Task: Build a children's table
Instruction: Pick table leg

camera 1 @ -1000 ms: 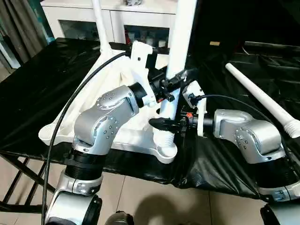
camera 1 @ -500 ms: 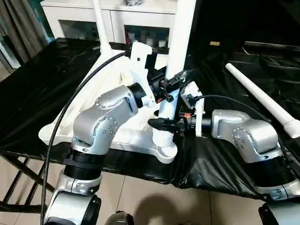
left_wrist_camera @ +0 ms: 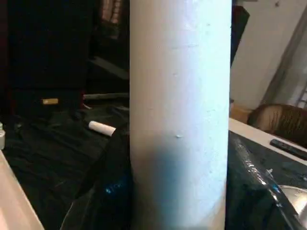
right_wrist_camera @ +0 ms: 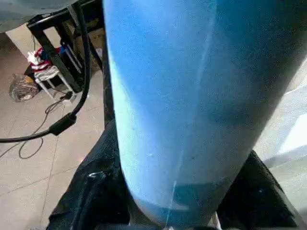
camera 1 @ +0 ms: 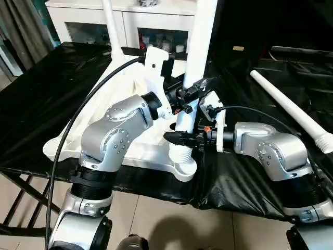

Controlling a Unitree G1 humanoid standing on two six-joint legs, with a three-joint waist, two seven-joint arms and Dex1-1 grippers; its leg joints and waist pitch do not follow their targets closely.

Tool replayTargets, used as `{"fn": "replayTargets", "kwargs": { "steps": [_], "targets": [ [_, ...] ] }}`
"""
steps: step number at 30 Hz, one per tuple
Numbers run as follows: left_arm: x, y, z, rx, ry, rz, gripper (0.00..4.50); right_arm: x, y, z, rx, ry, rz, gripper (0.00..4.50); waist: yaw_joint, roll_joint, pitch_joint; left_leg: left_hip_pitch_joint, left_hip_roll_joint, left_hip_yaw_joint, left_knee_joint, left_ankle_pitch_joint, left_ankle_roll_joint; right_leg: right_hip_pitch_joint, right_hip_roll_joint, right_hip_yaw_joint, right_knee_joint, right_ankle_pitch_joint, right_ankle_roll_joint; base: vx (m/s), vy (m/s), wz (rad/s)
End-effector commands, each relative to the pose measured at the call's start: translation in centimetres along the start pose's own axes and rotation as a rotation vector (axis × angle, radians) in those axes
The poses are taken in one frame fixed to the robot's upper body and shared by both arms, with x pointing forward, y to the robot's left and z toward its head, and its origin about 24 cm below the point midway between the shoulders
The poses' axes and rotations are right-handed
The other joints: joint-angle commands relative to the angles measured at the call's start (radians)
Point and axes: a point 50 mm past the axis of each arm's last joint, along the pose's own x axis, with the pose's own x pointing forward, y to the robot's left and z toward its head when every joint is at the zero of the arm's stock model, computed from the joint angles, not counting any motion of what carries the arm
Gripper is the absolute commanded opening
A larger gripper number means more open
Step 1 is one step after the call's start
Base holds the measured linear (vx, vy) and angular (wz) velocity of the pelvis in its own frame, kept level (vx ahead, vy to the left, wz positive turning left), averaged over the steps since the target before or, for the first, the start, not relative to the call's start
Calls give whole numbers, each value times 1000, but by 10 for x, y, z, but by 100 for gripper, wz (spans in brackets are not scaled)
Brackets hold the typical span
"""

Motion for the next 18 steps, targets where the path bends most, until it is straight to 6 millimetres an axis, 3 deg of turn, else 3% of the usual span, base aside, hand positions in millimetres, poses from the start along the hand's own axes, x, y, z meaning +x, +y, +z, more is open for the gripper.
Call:
{"fn": "replayTargets", "kwargs": {
  "steps": [1,5,6,9,18],
  "targets": [
    [-1,4,12,20,-44,25,256,0,-1,5,-17,-13,-8,189,3,-9,-85,43,48,-32,-69,-236,-36,36,-59,31,-68,-189,-199,0,0,0],
    [-3,4,19,35,-111,23,297,1,-1,5,-26,-25,-16,189,3,-8,-85,42,50,-33,-69,-232,-34,36,-59,31,-67,-180,-201,0,0,0],
    [-4,4,28,-20,-206,23,297,1,-2,6,-36,-41,-28,189,3,-12,-84,42,50,-31,-68,-231,-33,36,-61,31,-67,-174,-209,0,0,0],
    [-6,9,35,-30,-260,55,297,1,-2,11,-43,-84,-44,189,4,-12,-85,42,49,-31,-68,-234,-27,35,-60,31,-68,-183,-210,0,0,0],
    [-30,36,54,-11,-350,148,297,-9,-10,21,-48,-197,-163,189,-2,-1,-86,46,46,-33,-71,-254,-49,31,-54,29,-67,-191,-184,0,0,0]
  ]
}}
